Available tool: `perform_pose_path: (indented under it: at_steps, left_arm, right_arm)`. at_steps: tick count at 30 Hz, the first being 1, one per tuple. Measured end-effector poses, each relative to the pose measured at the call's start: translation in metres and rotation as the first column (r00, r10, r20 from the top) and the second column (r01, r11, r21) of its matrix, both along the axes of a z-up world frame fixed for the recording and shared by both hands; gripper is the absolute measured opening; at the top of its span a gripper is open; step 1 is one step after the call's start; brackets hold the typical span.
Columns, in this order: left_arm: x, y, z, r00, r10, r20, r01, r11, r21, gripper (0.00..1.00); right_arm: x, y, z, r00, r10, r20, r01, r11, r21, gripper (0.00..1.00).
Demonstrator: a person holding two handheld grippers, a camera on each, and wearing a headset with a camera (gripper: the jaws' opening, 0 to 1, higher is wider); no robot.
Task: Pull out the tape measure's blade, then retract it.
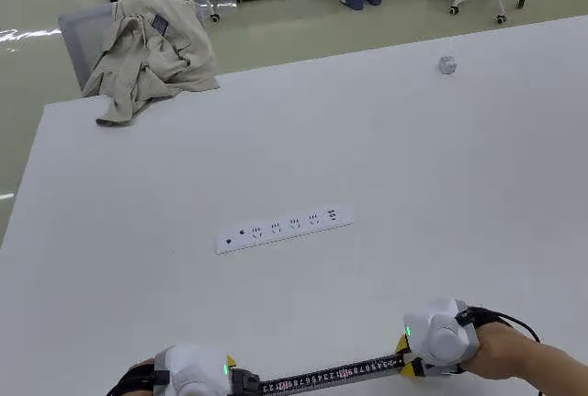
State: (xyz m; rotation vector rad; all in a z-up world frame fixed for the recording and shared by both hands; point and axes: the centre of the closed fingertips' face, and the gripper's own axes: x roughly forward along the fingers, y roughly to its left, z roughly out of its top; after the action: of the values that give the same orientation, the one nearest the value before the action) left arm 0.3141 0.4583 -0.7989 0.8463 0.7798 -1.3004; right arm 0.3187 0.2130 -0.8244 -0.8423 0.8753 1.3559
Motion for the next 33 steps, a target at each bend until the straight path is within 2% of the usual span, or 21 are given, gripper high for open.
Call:
perform_pose_path:
  at_steps: [22, 25, 33]
  left_arm:
    - [0.0001, -0.0012, 0.0014, 1.0, 0.01, 0.001, -0.01, 1.0, 0.001, 0.35]
    - [0.0008, 0.0002, -0.0012, 0.999, 0.031, -0.011, -0.031, 1.0, -0.002, 0.36]
    - [0.0017, 0.0007, -0.0008, 0.997, 0.072, -0.02, -0.072, 0.997, -0.023, 0.37]
  right_arm:
    - [0.0013, -0.0007, -0.0018, 1.0, 0.006, 0.005, -0.006, 1.0, -0.026, 0.15]
    - [0.0011, -0.0006, -0.0015, 1.0, 0.011, 0.008, -0.011, 0.999, -0.03, 0.15]
    - [0.0015, -0.0005, -0.0011, 1.0, 0.002, 0.007, -0.002, 0.999, -0.032, 0.16]
